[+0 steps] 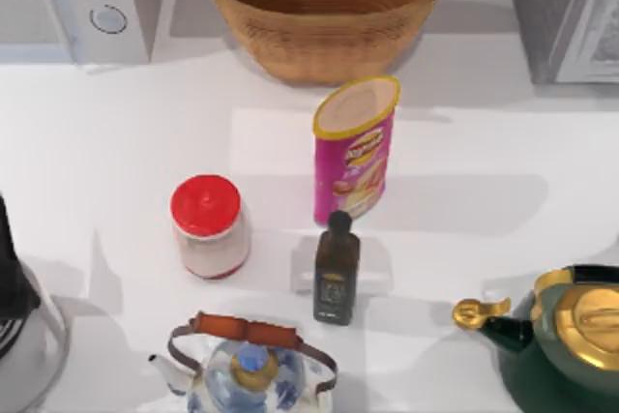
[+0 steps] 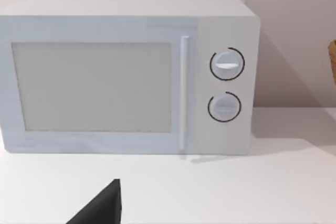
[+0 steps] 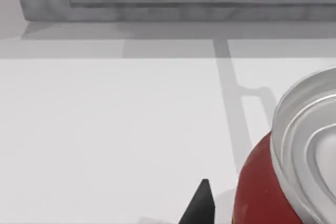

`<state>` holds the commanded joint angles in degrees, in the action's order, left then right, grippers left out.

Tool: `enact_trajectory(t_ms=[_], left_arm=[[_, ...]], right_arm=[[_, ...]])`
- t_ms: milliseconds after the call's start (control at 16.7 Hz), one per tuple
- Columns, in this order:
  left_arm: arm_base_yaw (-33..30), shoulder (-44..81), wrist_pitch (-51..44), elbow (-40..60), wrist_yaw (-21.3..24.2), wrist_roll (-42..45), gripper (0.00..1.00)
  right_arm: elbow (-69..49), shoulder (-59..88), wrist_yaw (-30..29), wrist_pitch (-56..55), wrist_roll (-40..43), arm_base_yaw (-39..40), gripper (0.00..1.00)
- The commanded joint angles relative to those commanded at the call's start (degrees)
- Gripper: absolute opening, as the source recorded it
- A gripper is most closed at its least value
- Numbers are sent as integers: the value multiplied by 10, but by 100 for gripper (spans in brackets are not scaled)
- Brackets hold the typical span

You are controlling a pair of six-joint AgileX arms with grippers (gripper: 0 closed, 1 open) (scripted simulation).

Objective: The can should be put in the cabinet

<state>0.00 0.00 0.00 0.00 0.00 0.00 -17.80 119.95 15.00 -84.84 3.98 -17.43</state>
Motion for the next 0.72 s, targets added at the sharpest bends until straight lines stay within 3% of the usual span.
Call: enact_trajectory(t_ms=[480,720], left_arm=[[0,0,0,0,0,0,100],[0,0,0,0,0,0,100]], right_arm=[[0,-2,0,1,0,-1,0],[-14,-62,0,63,-1,-2,0]])
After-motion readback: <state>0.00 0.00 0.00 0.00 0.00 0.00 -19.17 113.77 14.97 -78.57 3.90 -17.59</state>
